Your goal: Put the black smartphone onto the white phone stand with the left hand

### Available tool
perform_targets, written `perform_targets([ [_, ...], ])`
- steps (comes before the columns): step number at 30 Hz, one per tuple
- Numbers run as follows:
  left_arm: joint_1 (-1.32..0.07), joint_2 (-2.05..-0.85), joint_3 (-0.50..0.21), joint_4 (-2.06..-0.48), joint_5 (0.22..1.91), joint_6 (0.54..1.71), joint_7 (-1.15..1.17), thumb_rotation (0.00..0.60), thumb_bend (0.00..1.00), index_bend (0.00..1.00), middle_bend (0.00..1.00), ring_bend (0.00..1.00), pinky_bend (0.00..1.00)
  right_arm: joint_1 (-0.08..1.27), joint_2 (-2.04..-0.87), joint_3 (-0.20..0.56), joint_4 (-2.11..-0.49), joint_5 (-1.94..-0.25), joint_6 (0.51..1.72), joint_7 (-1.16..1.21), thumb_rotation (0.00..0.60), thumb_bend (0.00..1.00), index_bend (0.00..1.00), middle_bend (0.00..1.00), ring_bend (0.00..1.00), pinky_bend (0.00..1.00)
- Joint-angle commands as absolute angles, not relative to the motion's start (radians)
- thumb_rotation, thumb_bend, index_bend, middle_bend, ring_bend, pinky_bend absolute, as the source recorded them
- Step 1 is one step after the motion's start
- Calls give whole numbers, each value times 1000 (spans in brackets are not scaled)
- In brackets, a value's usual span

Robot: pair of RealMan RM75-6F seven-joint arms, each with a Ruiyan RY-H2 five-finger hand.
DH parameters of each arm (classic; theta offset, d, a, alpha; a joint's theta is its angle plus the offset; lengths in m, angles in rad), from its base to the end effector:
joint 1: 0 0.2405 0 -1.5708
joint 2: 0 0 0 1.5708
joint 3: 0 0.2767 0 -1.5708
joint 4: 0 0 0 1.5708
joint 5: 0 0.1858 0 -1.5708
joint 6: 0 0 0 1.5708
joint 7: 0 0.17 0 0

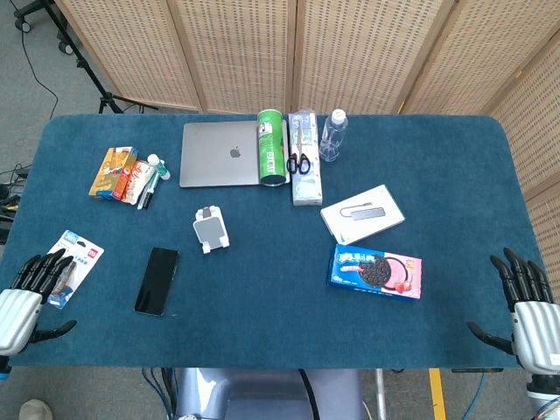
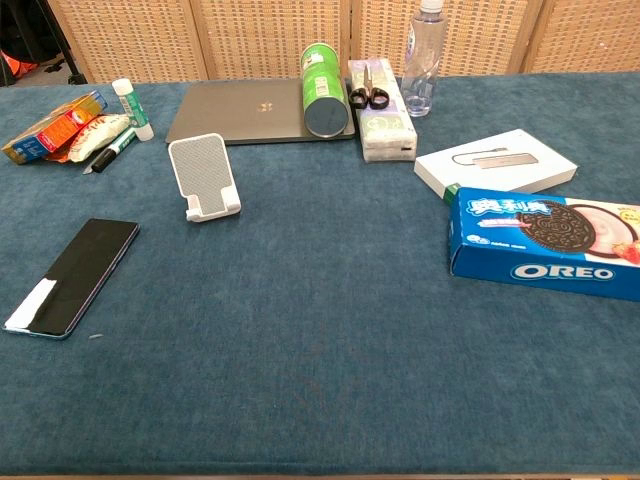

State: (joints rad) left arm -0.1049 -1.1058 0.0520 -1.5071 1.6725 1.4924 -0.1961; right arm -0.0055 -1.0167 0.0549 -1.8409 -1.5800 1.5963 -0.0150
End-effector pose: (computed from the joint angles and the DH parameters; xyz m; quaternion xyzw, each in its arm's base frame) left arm -0.3183 0.1924 0.1764 -0.6488 -0.4017 -0.4086 0.5007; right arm -0.2806 -0.1777 0.2196 0.5572 -0.3940 0.4452 0.5797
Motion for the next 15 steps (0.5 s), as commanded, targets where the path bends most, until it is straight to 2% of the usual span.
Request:
perform_targets([
  [1, -107, -1106, 52, -1507, 1670, 1489, -197, 600, 11, 0, 0, 0, 0, -5, -1016, 57, -1841, -1579, 1597, -13, 600, 0, 0, 0, 0, 0],
  [11, -136, -1115, 55, -1473, 1690, 1451, -131, 600, 13, 0, 0, 0, 0, -8, -1013, 58, -1843, -1581, 1604, -10, 600, 0, 0, 0, 0, 0],
  [15, -226, -1150, 51, -1345, 1799, 1397, -6, 600, 19, 0, 0, 0, 0, -6, -1015, 61, -1844, -1574, 1599, -15, 600, 0, 0, 0, 0, 0],
])
